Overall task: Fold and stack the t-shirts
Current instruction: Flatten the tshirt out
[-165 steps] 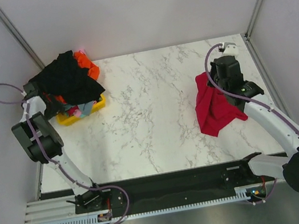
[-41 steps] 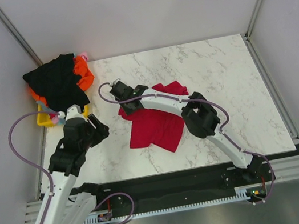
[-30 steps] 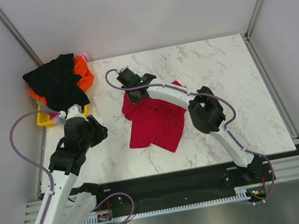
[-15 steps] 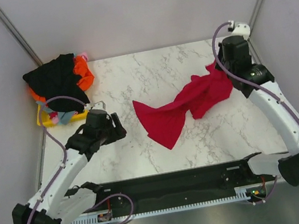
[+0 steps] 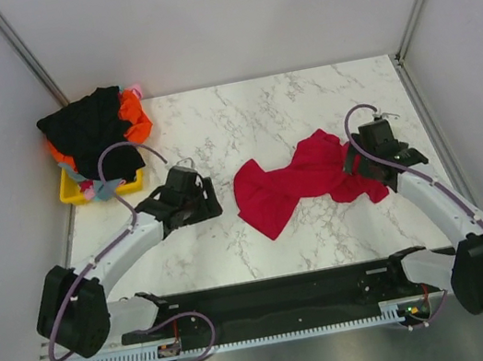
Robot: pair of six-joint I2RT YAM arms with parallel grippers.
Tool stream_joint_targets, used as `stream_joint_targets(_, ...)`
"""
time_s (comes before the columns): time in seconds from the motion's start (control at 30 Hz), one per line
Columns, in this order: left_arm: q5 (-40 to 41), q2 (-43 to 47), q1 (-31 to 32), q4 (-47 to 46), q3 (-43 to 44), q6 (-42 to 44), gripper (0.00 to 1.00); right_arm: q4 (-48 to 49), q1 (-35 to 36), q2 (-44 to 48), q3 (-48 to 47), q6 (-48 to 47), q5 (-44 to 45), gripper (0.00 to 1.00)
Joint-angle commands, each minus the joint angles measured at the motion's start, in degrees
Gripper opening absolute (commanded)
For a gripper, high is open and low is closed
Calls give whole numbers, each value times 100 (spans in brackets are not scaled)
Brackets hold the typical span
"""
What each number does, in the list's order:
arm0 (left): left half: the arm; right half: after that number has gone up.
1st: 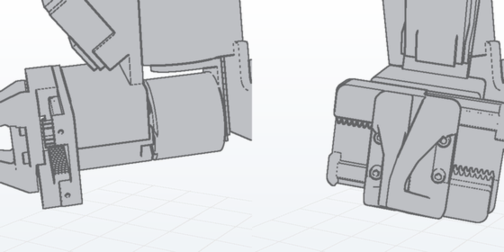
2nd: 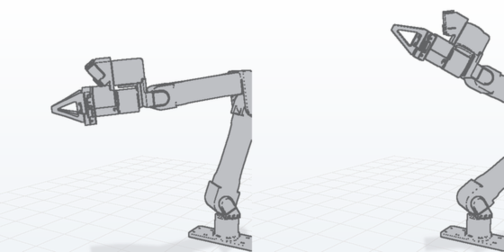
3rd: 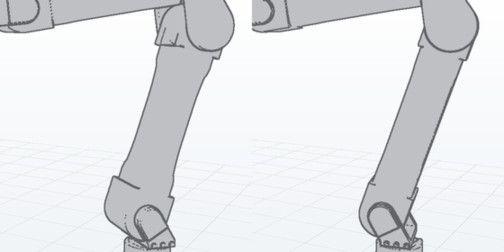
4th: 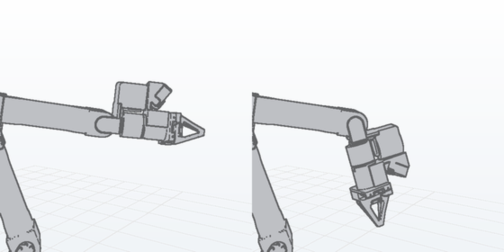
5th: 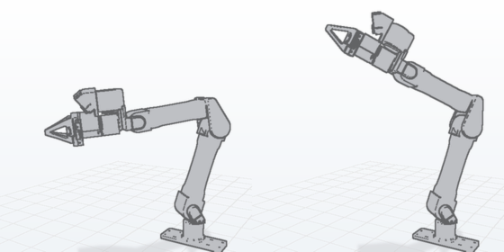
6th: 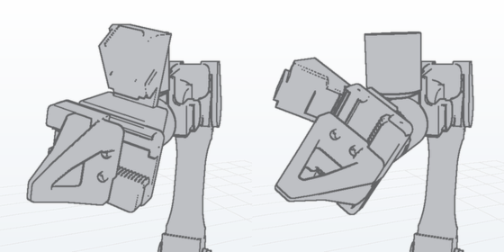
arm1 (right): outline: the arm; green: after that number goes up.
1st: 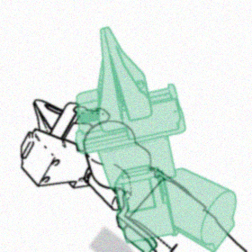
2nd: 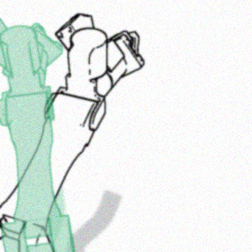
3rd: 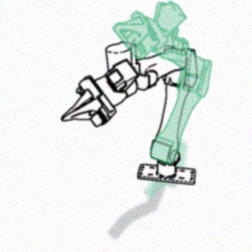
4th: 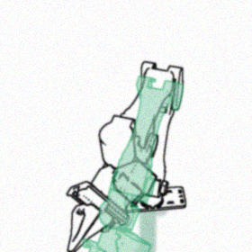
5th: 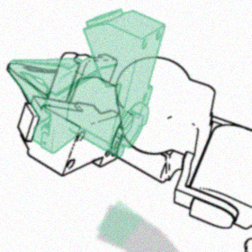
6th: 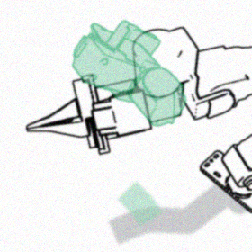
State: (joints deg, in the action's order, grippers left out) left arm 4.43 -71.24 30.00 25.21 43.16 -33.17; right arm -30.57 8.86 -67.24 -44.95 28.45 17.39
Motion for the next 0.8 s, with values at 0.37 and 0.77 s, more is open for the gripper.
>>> stream_joint_targets(0.37, -354, -3771, 235, -1325, 3364, 1443, 79, 315, -7, 537, -225, -93, -569, 98)
stream_joint_targets(0.77, -1145, -5013, 235, -1194, 4632, 1700, 64, 200, 10, 291, -427, -366, -1009, 98)
